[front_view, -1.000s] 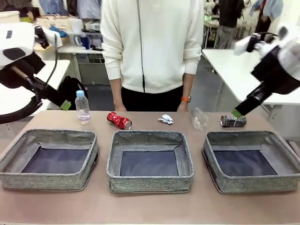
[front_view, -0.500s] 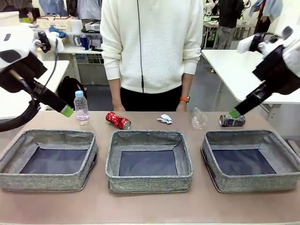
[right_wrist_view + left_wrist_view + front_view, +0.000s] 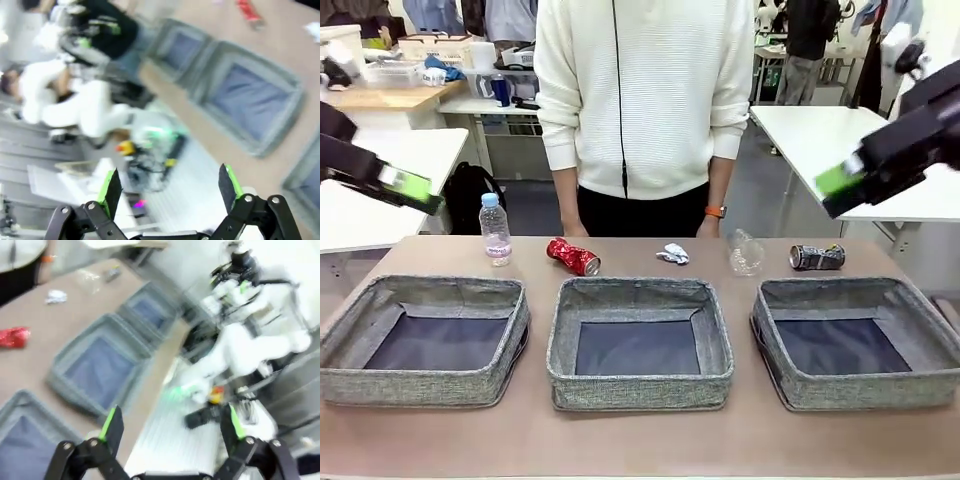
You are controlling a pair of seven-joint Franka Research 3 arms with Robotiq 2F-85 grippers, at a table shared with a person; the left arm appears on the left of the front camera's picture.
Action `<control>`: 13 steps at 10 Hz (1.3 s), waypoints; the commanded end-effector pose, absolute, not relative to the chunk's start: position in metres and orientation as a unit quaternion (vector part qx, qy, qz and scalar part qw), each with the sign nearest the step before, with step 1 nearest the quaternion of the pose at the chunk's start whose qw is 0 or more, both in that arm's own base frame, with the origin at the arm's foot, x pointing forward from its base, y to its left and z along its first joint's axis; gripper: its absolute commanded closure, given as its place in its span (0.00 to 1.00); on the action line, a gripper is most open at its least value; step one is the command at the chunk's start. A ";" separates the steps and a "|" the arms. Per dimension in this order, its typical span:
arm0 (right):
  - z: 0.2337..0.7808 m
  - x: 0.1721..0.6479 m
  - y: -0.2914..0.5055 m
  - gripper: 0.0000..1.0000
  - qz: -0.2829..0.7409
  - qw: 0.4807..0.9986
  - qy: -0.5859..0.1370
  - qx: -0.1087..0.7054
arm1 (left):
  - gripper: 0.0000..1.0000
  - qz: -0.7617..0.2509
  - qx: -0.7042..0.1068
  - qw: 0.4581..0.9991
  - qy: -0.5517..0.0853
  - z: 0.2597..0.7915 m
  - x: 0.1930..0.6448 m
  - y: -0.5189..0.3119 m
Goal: Sort the waste into the appropriate baskets.
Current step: Pick up the waste item pointed out by the person.
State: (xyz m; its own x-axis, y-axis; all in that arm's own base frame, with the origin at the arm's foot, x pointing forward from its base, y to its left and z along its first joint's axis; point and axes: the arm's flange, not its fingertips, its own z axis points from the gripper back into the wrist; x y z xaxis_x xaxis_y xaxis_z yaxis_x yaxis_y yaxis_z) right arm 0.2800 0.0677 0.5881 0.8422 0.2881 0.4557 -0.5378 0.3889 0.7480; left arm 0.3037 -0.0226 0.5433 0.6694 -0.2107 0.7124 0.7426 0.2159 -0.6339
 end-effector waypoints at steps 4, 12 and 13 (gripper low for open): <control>0.561 0.309 0.039 0.00 0.123 0.790 -0.063 0.597 | 0.00 -0.186 -0.630 0.690 -0.304 0.516 0.295 0.018; 0.548 0.314 0.028 0.00 0.100 0.792 -0.056 0.600 | 0.00 -0.174 -0.625 0.705 -0.288 0.517 0.319 0.037; 0.548 0.314 0.028 0.00 0.100 0.792 -0.056 0.600 | 0.00 -0.174 -0.625 0.705 -0.288 0.517 0.319 0.037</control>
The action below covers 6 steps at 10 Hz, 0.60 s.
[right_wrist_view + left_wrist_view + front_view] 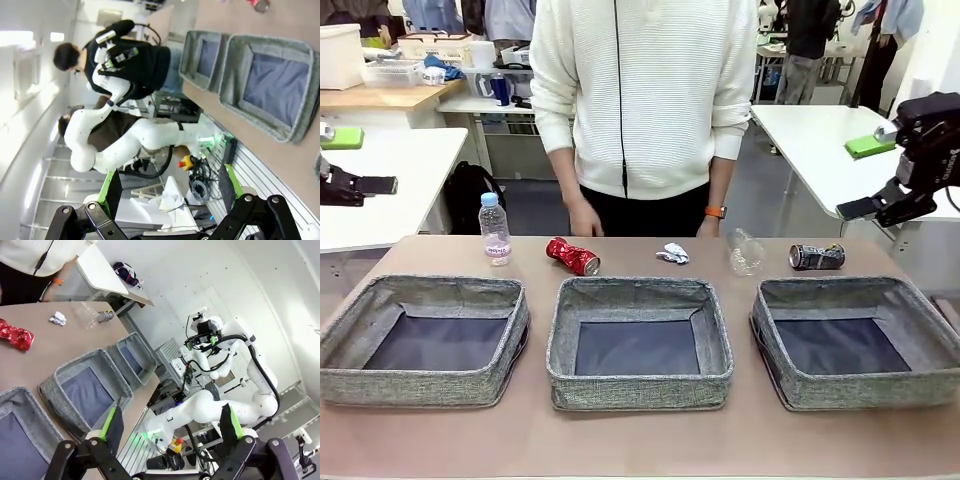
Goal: Sort the waste into the appropriate baskets.
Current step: Pick up the waste item pointed out by the person.
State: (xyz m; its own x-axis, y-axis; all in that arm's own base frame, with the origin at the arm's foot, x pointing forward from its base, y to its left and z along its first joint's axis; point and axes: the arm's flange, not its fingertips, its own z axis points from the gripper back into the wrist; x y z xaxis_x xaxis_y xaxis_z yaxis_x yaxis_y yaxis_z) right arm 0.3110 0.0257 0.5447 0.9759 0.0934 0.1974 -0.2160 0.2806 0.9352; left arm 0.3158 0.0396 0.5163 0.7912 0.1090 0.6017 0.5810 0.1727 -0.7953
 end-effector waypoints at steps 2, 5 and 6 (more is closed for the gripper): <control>0.548 0.314 0.028 0.00 0.100 0.792 -0.056 0.600 | 0.00 -0.174 -0.625 0.705 -0.288 0.517 0.319 0.037; 0.548 0.314 0.028 0.00 0.100 0.792 -0.056 0.600 | 0.00 -0.174 -0.625 0.705 -0.288 0.517 0.319 0.037; 0.548 0.314 0.028 0.00 0.100 0.792 -0.056 0.600 | 0.00 -0.174 -0.625 0.705 -0.288 0.517 0.319 0.037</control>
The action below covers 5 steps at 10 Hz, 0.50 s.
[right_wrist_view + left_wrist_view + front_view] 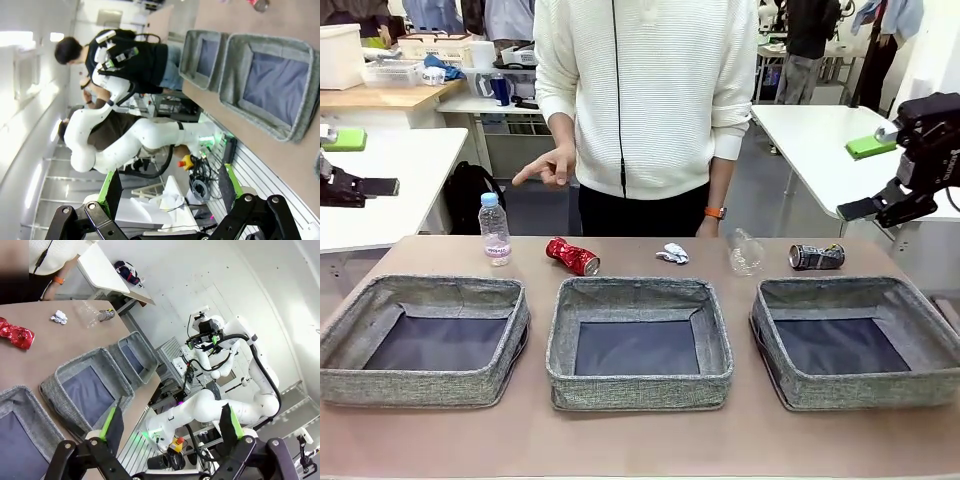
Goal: Sort the waste into the appropriate baskets.
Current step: Pick up the waste item pointed out by the person.
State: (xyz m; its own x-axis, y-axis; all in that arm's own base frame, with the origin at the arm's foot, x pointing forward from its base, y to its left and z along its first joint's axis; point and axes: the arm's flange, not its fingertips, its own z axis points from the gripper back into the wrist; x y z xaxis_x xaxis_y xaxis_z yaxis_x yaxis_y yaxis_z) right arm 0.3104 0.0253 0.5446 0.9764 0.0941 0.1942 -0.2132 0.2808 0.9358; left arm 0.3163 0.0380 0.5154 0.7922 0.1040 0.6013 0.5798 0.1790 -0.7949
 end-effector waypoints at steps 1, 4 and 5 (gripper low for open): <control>0.548 0.314 0.028 0.00 0.100 0.792 -0.056 0.600 | 0.00 -0.174 -0.625 0.705 -0.288 0.517 0.319 0.037; 0.548 0.314 0.028 0.00 0.100 0.792 -0.056 0.600 | 0.00 -0.174 -0.625 0.705 -0.288 0.517 0.319 0.037; 0.548 0.314 0.028 0.00 0.100 0.792 -0.056 0.600 | 0.00 -0.166 -0.619 0.716 -0.277 0.515 0.316 0.038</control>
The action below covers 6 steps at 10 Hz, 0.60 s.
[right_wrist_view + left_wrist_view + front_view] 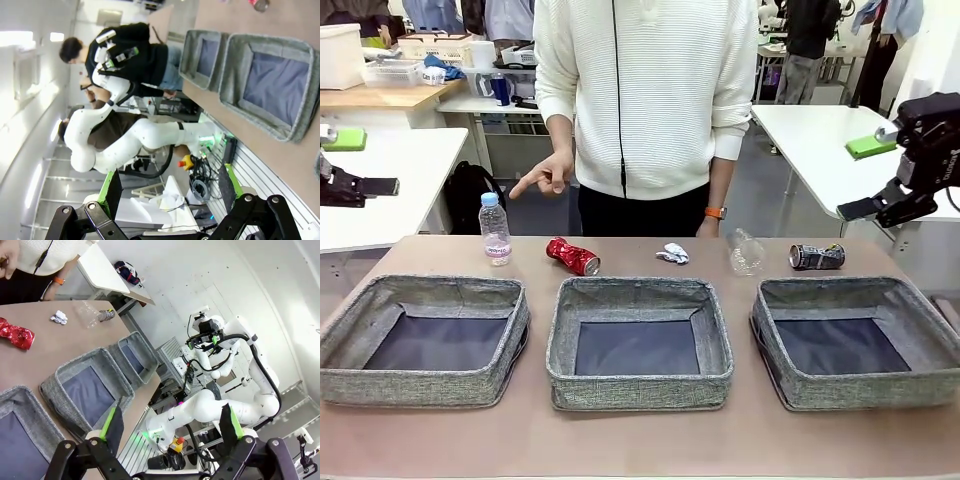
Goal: Sort the waste into the appropriate baskets.
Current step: Pick up the waste item pointed out by the person.
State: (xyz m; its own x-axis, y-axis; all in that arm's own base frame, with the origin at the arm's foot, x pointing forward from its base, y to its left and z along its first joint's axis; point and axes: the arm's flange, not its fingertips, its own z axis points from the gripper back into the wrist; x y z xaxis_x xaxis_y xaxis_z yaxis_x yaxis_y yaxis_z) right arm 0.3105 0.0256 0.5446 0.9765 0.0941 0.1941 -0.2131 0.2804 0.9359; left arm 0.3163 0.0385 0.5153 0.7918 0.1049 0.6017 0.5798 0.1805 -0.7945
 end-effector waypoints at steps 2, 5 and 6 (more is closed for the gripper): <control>0.548 0.314 0.028 0.00 0.100 0.792 -0.056 0.600 | 0.00 -0.324 -0.421 0.653 -0.539 0.511 0.351 0.041; 0.548 0.314 0.028 0.00 0.100 0.792 -0.056 0.600 | 0.00 -0.326 -0.288 0.655 -0.618 0.458 0.415 0.060; 0.548 0.314 0.028 0.00 0.100 0.792 -0.056 0.600 | 0.00 -0.315 -0.270 0.687 -0.597 0.445 0.428 0.064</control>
State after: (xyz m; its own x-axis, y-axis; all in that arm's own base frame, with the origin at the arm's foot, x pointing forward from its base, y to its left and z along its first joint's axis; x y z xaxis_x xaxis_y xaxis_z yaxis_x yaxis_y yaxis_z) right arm 0.3109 0.0252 0.5441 0.9770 0.0927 0.1919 -0.2105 0.2801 0.9366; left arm 0.4048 0.0727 0.4579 0.1411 -0.0267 0.9896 0.8170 0.5677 -0.1012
